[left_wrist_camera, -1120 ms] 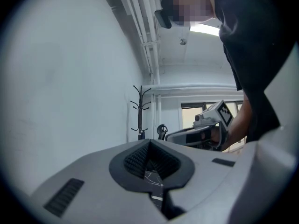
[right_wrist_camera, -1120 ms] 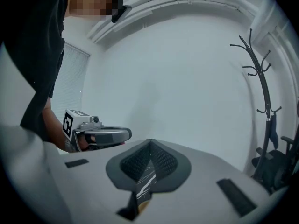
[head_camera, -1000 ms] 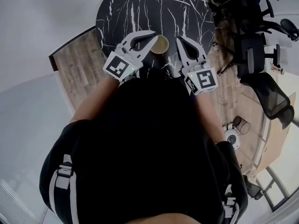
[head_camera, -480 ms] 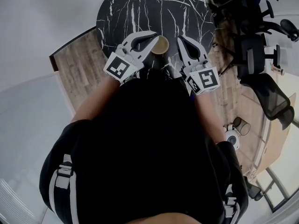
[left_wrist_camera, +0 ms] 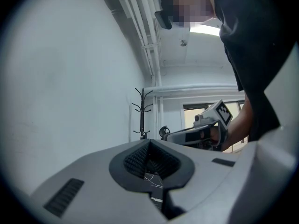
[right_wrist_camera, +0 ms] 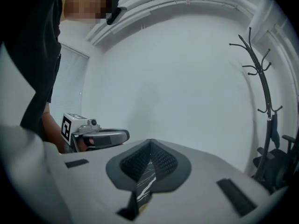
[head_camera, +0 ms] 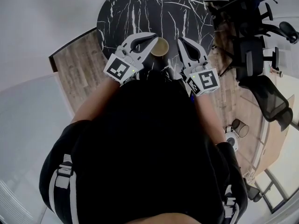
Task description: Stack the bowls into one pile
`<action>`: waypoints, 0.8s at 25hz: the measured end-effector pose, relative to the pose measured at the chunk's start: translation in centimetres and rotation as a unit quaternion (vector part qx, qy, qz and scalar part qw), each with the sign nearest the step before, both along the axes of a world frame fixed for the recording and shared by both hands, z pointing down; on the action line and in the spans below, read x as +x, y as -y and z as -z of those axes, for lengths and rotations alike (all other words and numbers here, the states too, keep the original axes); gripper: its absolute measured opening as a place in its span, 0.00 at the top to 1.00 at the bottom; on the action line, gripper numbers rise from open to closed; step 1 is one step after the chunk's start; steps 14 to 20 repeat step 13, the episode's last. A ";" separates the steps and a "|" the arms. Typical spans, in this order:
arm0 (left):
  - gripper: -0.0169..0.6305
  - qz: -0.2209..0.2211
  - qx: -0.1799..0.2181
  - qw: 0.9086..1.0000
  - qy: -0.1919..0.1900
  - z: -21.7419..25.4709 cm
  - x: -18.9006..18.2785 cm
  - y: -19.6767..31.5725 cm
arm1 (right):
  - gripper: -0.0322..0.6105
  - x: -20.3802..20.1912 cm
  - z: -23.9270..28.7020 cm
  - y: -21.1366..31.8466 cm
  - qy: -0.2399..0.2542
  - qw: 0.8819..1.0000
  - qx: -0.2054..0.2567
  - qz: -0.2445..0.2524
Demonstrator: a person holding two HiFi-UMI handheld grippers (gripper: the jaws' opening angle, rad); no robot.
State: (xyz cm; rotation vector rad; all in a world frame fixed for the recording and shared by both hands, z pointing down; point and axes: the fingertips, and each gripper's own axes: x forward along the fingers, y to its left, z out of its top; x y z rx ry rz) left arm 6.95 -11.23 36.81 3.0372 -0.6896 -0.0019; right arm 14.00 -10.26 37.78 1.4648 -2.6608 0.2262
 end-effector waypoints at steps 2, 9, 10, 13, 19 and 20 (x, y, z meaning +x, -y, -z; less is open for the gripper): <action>0.97 0.001 0.001 1.000 0.000 0.0 -0.1 0.0 | 0.95 0.0 0.1 0.0 -0.001 1.000 0.001 0.000; 0.97 -0.001 0.002 1.000 0.000 0.0 -0.2 0.3 | 0.95 0.2 0.1 0.1 -0.003 1.000 0.001 -0.008; 0.97 -0.002 0.003 1.000 0.002 0.0 -0.2 0.3 | 0.95 0.2 0.1 0.1 -0.003 1.000 0.002 -0.009; 0.97 -0.005 0.006 1.000 0.006 -0.1 0.0 0.4 | 0.95 0.5 0.2 0.0 -0.001 1.000 0.004 -0.011; 0.97 -0.005 0.006 1.000 0.006 -0.1 0.0 0.4 | 0.95 0.5 0.2 0.0 -0.001 1.000 0.004 -0.011; 0.97 -0.005 0.006 1.000 0.006 -0.1 0.0 0.4 | 0.95 0.5 0.2 0.0 -0.001 1.000 0.004 -0.011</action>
